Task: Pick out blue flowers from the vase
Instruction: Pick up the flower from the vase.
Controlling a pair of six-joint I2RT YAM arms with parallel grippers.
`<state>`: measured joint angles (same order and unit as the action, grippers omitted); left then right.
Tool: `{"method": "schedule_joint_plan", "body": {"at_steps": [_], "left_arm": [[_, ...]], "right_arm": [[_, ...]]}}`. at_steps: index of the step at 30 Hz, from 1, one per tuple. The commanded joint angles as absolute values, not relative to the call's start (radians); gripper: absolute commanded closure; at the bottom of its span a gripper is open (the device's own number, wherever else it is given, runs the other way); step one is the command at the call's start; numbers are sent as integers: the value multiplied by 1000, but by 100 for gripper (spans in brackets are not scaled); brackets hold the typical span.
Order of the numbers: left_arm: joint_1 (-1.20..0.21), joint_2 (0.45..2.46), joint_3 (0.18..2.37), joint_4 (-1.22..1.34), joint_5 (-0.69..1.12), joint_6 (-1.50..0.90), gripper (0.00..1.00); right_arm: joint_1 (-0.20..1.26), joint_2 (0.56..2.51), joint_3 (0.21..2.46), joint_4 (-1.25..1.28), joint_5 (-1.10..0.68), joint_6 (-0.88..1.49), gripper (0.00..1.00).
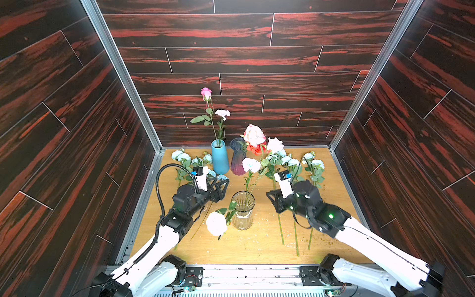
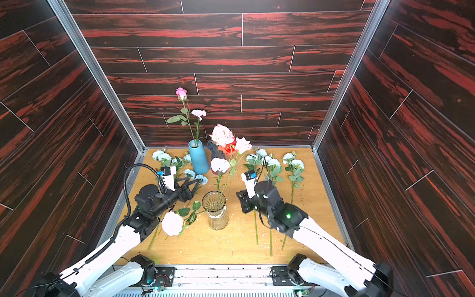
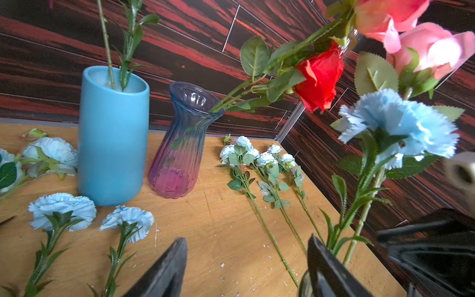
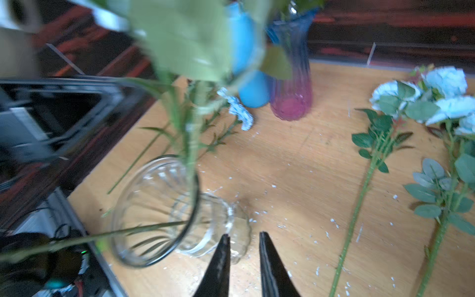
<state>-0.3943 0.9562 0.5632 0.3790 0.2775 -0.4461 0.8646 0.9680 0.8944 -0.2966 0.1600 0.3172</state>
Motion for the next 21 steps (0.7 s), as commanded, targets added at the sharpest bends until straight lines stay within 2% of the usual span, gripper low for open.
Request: {"method": "schedule_joint_plan", "body": {"at_steps": [1, 10, 21], "left_arm": [[-401, 965, 598, 415, 316, -448, 27], [-420, 918, 635, 339, 383, -423, 31], [-436, 952, 658, 348, 461, -424, 32]], "right_arm": [[942, 935, 901, -286, 205, 299, 78], [1082, 1086, 949, -197, 294, 306, 80], [1092, 1250, 1071, -180, 418, 400, 82]]}}
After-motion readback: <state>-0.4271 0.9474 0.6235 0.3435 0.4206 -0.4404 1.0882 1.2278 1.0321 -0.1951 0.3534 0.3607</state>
